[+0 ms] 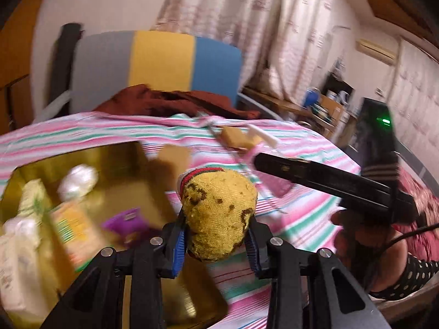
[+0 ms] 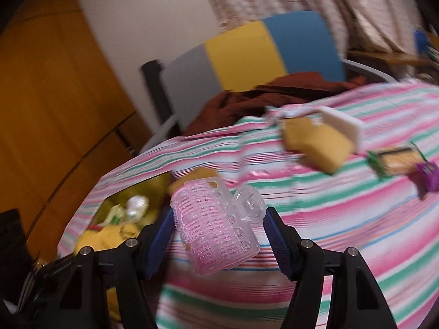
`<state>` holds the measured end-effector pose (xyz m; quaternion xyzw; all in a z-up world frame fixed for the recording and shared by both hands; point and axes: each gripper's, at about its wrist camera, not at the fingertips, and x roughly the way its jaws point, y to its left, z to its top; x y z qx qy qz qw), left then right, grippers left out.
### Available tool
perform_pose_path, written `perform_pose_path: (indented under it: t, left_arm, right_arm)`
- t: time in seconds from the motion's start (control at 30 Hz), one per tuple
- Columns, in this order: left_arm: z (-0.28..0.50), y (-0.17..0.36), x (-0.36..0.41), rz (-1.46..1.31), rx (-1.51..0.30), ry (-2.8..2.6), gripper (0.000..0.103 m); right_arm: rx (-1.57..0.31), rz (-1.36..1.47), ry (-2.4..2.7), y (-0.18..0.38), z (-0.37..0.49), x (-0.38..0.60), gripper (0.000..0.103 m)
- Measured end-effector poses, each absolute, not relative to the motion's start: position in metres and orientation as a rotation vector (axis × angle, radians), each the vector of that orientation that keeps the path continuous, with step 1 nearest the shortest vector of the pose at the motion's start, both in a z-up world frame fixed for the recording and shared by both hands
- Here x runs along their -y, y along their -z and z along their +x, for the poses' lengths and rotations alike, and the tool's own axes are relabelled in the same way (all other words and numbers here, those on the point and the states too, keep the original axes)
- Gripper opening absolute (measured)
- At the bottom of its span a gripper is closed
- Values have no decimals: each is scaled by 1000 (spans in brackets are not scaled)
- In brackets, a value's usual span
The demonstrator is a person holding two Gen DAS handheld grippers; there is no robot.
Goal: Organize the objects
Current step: 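Carry the ball and roller to the gold tray and open both tools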
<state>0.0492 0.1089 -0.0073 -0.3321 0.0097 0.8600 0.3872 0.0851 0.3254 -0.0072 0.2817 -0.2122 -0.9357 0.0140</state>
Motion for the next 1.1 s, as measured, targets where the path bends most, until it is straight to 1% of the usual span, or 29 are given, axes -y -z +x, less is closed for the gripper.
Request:
perform_pose_path:
  t: [0.33,0.57,0.63,0.8,0.93,1.1]
  left_arm:
    - [26,30,-17,-1046,97,-2429,36]
    - [18,50,6,-1159,126,-2475,36]
    - [15,54,7,-1180,132,-2485,37]
    - [15,58,9,-1227,134,-2517,51]
    - [25,51,15,-1178,148,-2551,51]
    - [32,35,27,-1092,218,-2632,52]
  right_arm:
    - [380,920,2693,4,65,-234,67]
    - [235,1027,2549,24,49,-185,67]
    - [216,1050,2527,29,46,-177,68]
    - [183,1087,2502,38,41,-163,71]
    - [207,1076,2511,38,45,-165,77]
    - [274,1062,2546,36,48,-178,79]
